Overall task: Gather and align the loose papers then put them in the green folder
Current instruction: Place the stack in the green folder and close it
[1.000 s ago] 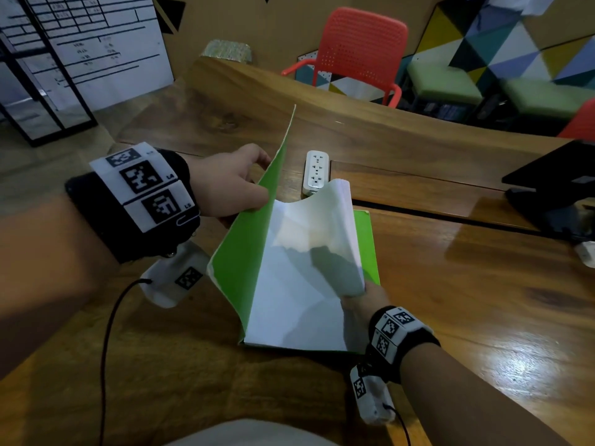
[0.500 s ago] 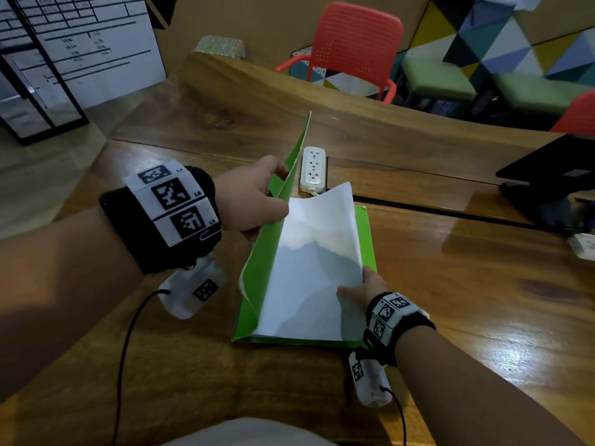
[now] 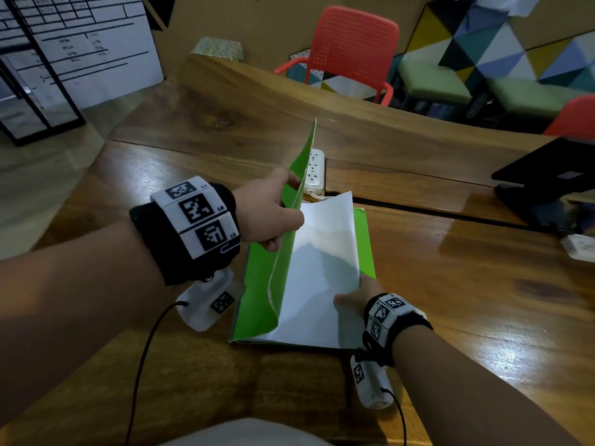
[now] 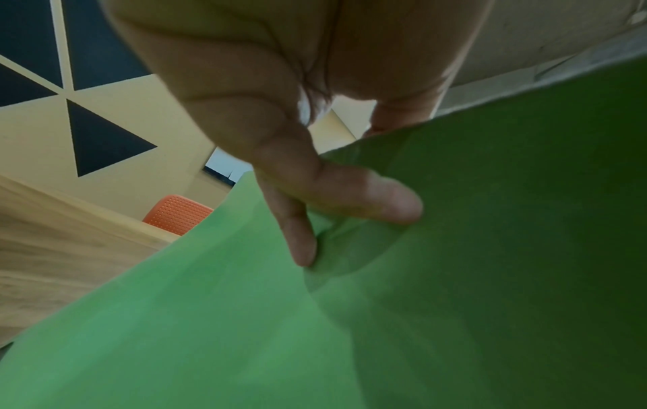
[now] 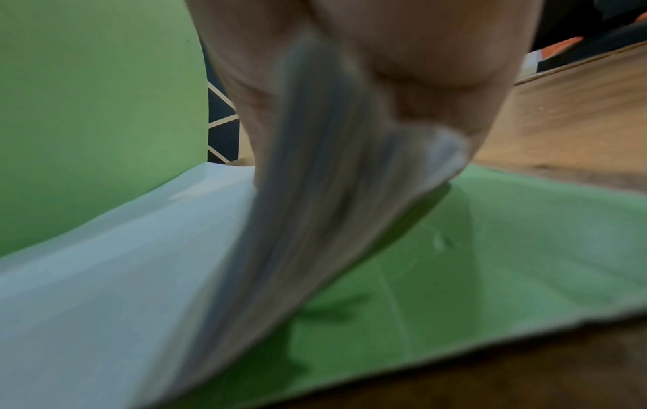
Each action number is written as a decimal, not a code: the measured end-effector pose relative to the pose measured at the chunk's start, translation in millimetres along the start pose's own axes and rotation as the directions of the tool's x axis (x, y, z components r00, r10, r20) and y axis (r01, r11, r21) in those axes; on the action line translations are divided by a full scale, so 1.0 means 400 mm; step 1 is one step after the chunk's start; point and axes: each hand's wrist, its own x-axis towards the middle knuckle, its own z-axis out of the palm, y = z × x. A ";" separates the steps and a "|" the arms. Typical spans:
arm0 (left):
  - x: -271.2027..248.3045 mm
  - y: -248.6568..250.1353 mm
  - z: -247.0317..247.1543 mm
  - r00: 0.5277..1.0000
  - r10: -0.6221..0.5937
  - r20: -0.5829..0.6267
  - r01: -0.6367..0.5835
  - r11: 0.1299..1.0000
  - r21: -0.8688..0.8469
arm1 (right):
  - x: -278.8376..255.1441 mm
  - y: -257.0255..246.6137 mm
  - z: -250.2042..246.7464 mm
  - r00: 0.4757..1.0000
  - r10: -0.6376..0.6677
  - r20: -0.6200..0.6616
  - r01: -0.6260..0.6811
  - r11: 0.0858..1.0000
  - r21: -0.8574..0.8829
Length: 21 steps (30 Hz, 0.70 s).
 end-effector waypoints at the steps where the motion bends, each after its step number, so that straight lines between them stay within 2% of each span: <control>1: 0.000 0.001 0.002 1.000 -0.003 -0.004 0.003 1.000 -0.017 | 0.000 0.002 -0.001 1.000 -0.001 0.003 0.001 1.000 -0.021; 4: 0.002 0.003 0.008 1.000 -0.010 -0.021 0.009 0.998 -0.067 | -0.022 0.002 -0.017 0.997 0.073 0.009 -0.072 0.993 -0.092; 6: 0.004 0.005 0.013 1.000 -0.012 -0.024 0.010 0.995 -0.095 | -0.044 -0.005 -0.039 0.987 0.146 -0.068 -0.154 0.978 -0.140; 8: 0.007 0.007 0.022 0.999 -0.013 -0.033 0.009 0.993 -0.122 | -0.069 -0.031 -0.071 0.988 0.072 -0.135 -0.074 0.997 -0.010; 10: 0.012 0.010 0.036 0.999 -0.015 -0.039 0.010 0.990 -0.142 | -0.111 -0.080 -0.106 0.990 -0.036 -0.135 0.068 0.968 0.241; 12: 0.020 0.015 0.057 0.999 -0.010 -0.038 0.005 0.992 -0.128 | -0.151 -0.134 -0.134 0.993 -0.111 -0.044 0.119 0.909 0.399; 13: 0.021 0.017 0.067 1.000 -0.008 -0.021 0.005 0.994 -0.113 | -0.171 -0.156 -0.145 0.990 -0.143 0.005 0.128 0.900 0.417; 15: 0.019 0.019 0.090 0.998 0.006 0.068 -0.002 0.999 -0.049 | -0.187 -0.174 -0.160 0.981 -0.193 0.032 0.172 0.931 0.322; 18: 0.025 -0.007 0.121 0.976 0.030 0.214 -0.035 0.999 0.019 | -0.170 -0.144 -0.174 0.970 -0.243 -0.004 0.242 0.967 0.074; 19: 0.031 -0.025 0.125 0.977 0.019 0.211 -0.027 0.999 0.033 | -0.157 -0.123 -0.175 0.974 -0.225 -0.003 0.225 0.974 0.031; 21: 0.048 -0.070 0.117 0.993 -0.028 0.119 0.014 0.993 0.117 | -0.135 -0.076 -0.173 0.993 -0.120 0.014 0.120 0.993 0.003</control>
